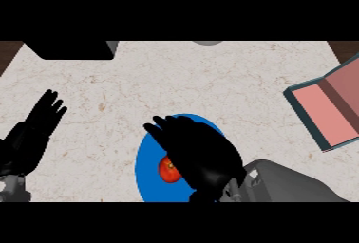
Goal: Pick the tomato from the plate and place it in the cardboard box
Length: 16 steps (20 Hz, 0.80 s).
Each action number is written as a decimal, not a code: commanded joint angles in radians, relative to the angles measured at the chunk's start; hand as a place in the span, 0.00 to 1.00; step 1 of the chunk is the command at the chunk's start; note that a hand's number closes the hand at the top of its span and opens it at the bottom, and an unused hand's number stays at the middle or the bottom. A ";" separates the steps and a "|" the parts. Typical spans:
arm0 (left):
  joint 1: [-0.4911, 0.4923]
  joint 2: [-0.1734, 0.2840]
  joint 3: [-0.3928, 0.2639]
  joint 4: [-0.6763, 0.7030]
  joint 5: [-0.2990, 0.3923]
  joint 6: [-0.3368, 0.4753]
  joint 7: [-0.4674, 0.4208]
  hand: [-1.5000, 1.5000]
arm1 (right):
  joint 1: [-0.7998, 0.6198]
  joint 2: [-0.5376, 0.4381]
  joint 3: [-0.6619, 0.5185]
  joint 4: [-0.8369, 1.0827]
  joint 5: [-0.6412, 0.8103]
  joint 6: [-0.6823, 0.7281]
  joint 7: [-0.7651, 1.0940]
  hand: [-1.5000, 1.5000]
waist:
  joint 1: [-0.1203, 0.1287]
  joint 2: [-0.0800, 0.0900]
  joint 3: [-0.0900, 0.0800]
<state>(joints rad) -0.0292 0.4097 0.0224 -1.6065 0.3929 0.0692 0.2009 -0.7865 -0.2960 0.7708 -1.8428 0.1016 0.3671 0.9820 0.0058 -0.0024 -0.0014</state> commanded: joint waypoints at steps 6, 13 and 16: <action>0.002 -0.026 0.029 0.025 -0.021 -0.022 -0.020 0.50 | 0.059 0.070 0.046 0.060 0.074 0.075 0.079 0.00 | -0.005 0.002 0.001; 0.067 -0.052 0.016 -0.119 -0.049 -0.008 0.055 0.50 | 0.099 0.147 -0.002 0.107 0.169 0.112 0.006 0.00 | 0.002 0.001 0.001; -0.015 -0.057 0.023 -0.052 -0.080 0.001 0.073 0.50 | 0.094 0.189 -0.017 0.085 0.181 0.157 0.035 0.00 | -0.004 0.001 0.001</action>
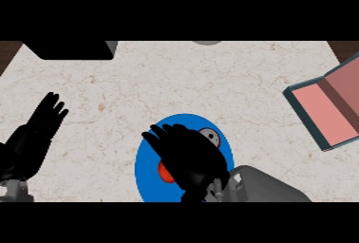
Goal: Pick the tomato from the plate and place it in the cardboard box
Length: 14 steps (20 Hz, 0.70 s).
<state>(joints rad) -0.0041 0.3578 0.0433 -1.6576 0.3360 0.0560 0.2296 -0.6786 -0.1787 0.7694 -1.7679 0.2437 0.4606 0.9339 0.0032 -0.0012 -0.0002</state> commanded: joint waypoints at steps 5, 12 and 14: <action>-0.008 0.015 0.085 0.050 0.037 -0.086 -0.021 0.50 | 0.014 0.124 0.020 0.091 0.180 0.034 -0.006 0.00 | 0.002 0.000 0.000; 0.027 -0.057 0.029 0.013 -0.051 -0.049 -0.037 0.50 | 0.038 0.175 0.008 0.134 0.237 0.097 -0.009 0.00 | 0.001 0.001 0.000; -0.061 -0.036 0.060 0.076 -0.027 -0.055 0.002 0.50 | 0.018 0.176 0.021 0.127 0.203 0.123 0.047 0.00 | -0.002 0.001 0.000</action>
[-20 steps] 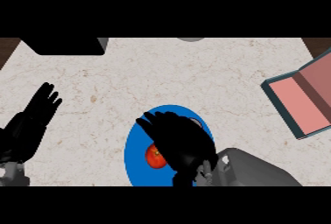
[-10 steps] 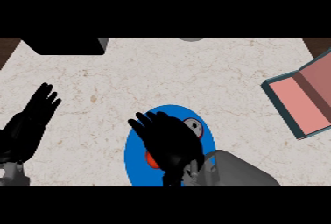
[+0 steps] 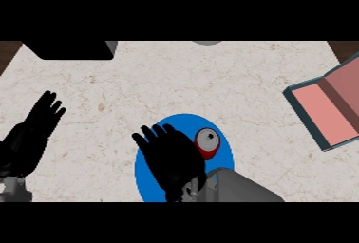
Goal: Pick the tomato from the plate and place it in the cardboard box
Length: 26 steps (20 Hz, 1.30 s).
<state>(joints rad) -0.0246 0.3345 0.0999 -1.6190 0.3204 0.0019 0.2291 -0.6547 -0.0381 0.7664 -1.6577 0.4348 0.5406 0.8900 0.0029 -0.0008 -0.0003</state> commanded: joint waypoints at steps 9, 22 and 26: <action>0.002 -0.015 0.030 -0.045 -0.008 -0.025 0.060 0.50 | 0.076 0.028 -0.004 0.053 0.148 0.057 -0.007 0.00 | 0.000 0.000 0.000; -0.002 -0.030 0.074 0.014 -0.040 -0.088 0.006 0.50 | 0.049 0.038 0.019 0.214 0.147 0.030 -0.061 0.00 | 0.006 0.001 0.000; 0.000 -0.060 0.065 -0.066 -0.042 -0.061 0.068 0.50 | 0.103 0.038 0.036 0.196 0.192 0.012 -0.073 0.00 | 0.003 0.000 0.000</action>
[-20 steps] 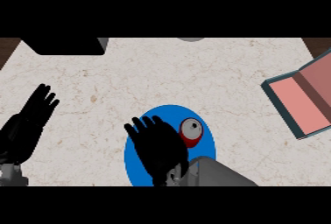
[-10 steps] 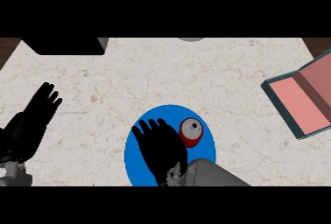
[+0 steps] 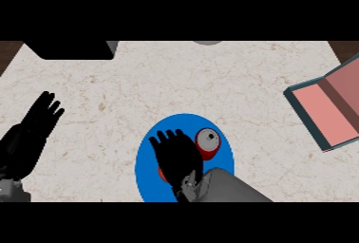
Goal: Pick the tomato from the plate and place it in the cardboard box
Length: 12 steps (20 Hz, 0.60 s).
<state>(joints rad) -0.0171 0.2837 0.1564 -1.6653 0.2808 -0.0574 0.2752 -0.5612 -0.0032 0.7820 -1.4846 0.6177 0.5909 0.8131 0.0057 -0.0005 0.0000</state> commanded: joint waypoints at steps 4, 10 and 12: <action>-0.052 0.017 0.053 0.101 -0.007 -0.042 -0.026 0.50 | 0.017 0.003 -0.018 0.044 0.052 0.003 -0.046 0.00 | -0.003 0.001 0.000; -0.045 -0.015 0.048 0.054 -0.013 -0.043 -0.021 0.50 | 0.023 0.003 0.051 -0.017 -0.002 -0.001 0.038 0.00 | -0.002 0.000 0.000; 0.025 -0.033 0.034 0.026 -0.030 -0.042 -0.019 0.50 | -0.026 0.003 -0.005 0.030 0.029 -0.043 -0.032 1.00 | 0.001 0.000 0.000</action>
<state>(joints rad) -0.0327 0.2590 0.1809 -1.6367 0.2538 -0.0839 0.2676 -0.5640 -0.0016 0.8030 -1.4426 0.6344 0.5443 0.7971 0.0063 -0.0002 0.0000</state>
